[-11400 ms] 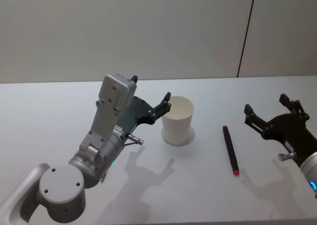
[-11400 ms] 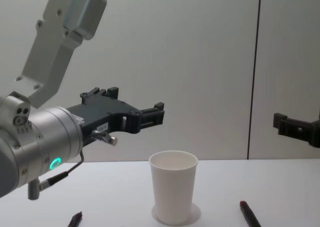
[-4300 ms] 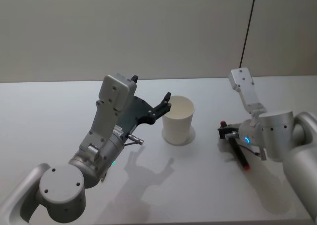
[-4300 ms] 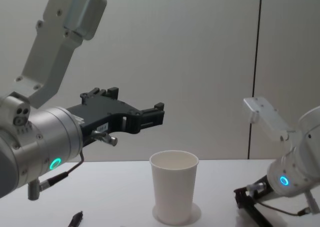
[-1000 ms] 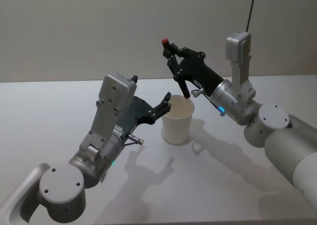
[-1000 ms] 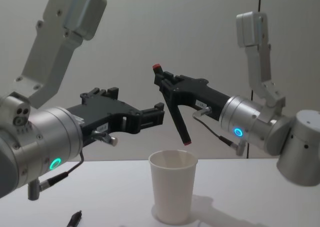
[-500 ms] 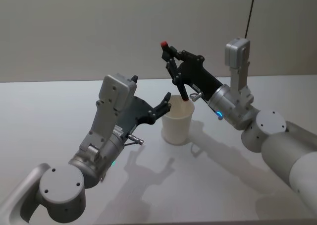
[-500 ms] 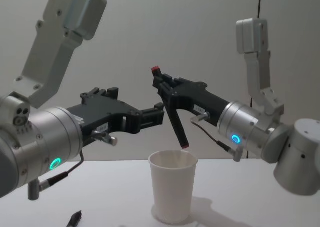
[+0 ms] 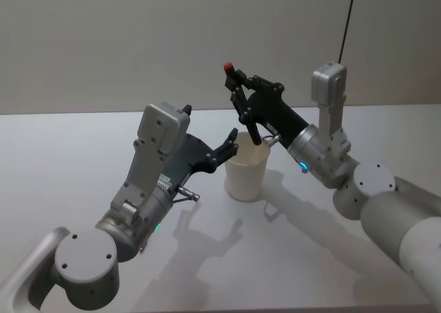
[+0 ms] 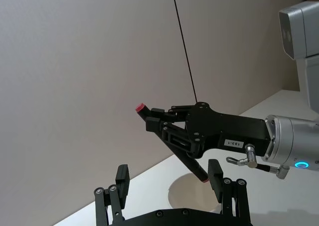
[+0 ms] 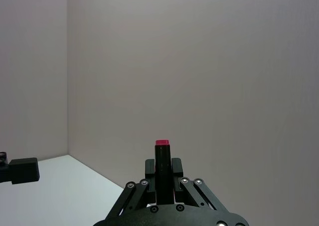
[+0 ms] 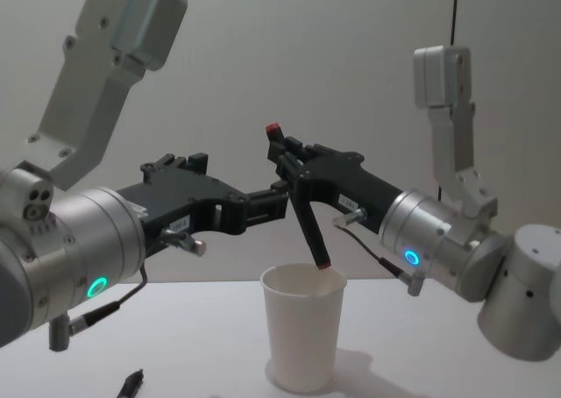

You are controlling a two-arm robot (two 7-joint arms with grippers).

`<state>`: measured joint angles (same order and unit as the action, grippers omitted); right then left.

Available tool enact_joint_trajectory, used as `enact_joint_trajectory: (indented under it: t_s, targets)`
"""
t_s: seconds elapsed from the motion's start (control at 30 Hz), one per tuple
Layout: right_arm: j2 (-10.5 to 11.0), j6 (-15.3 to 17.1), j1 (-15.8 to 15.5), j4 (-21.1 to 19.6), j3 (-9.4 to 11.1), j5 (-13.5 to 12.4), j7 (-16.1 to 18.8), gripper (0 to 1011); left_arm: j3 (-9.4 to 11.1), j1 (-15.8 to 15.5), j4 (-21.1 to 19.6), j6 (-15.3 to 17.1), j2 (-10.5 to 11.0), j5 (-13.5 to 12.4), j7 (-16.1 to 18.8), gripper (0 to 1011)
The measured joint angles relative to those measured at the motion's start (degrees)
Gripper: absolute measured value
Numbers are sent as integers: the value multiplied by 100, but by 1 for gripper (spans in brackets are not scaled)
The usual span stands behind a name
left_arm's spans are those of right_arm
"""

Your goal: Place the pen into the pen holder.

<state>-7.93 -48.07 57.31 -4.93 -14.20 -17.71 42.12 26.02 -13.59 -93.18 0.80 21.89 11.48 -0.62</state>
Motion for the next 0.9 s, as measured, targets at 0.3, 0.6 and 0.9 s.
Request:
enact_joint_trajectory:
  t_s: [0.3,0.6,0.9]
  targets:
    - [-27,-131,-54,47,8,60,-111,181,0,0,0,0,0,0,0,1003]
    - [-43,-186,-92,63,24,104,-201,181,0,0,0,0,0,0,0,1003]
    - [-54,-205,-119,73,40,163,-280,181,0,0,0,0,0,0,0,1003]
